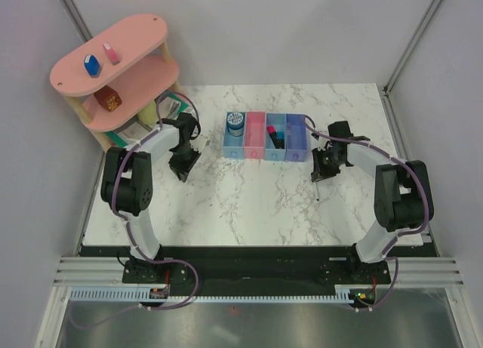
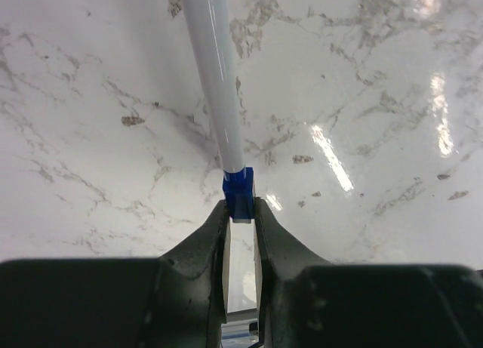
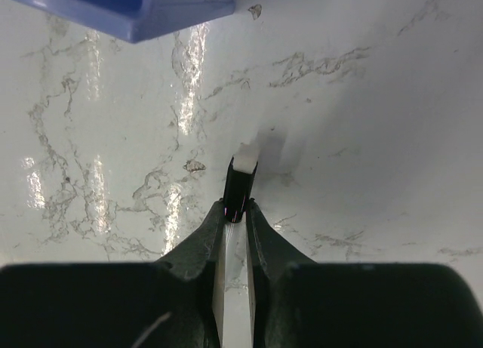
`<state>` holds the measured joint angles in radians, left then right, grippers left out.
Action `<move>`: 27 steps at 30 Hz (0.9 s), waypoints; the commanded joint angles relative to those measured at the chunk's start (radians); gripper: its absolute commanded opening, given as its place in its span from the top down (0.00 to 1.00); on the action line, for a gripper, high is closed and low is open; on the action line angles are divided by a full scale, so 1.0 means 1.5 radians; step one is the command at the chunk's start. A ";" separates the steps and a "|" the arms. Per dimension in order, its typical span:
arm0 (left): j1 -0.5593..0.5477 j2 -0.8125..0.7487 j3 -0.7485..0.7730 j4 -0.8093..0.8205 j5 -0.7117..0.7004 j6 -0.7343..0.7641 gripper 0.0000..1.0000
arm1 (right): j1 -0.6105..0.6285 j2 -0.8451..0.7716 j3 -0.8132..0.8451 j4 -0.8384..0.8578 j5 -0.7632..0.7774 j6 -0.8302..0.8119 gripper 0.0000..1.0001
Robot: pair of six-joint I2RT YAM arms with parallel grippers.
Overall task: Sort the stationery into containers
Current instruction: Pick up the pen from the center of the board.
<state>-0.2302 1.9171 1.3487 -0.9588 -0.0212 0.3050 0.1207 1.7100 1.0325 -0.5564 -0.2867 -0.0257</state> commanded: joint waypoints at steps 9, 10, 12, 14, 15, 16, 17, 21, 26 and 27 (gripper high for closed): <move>-0.005 -0.168 0.089 -0.041 0.160 0.066 0.98 | 0.002 -0.080 0.004 -0.031 0.012 -0.031 0.94; -0.007 -0.170 0.112 -0.042 0.162 0.072 0.98 | 0.002 -0.088 0.006 -0.035 0.014 -0.036 0.94; -0.016 -0.165 0.135 -0.042 0.164 0.087 0.98 | 0.002 -0.095 0.012 -0.045 0.015 -0.041 0.94; -0.024 -0.160 0.166 -0.042 0.161 0.100 0.98 | 0.002 -0.109 0.016 -0.056 0.015 -0.048 0.94; -0.026 -0.158 0.174 -0.044 0.164 0.105 0.98 | 0.002 -0.115 0.020 -0.060 0.013 -0.051 0.94; -0.030 -0.155 0.185 -0.043 0.170 0.111 0.98 | 0.003 -0.127 0.023 -0.064 0.012 -0.053 0.94; -0.033 -0.154 0.188 -0.043 0.169 0.124 0.98 | 0.003 -0.134 0.026 -0.073 0.008 -0.060 0.95; -0.043 -0.164 0.185 -0.040 0.175 0.170 0.98 | 0.002 -0.171 0.064 -0.097 -0.044 -0.085 0.95; -0.060 -0.189 0.159 -0.029 0.134 0.257 0.98 | 0.003 -0.170 0.145 -0.104 -0.147 -0.081 0.95; -0.062 -0.192 0.158 -0.022 0.122 0.268 0.98 | 0.004 -0.152 0.176 -0.099 -0.161 -0.066 0.95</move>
<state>-0.3069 1.6962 1.5944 -1.0157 0.2073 0.5560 0.1207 1.4796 1.1561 -0.7166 -0.3855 -0.1318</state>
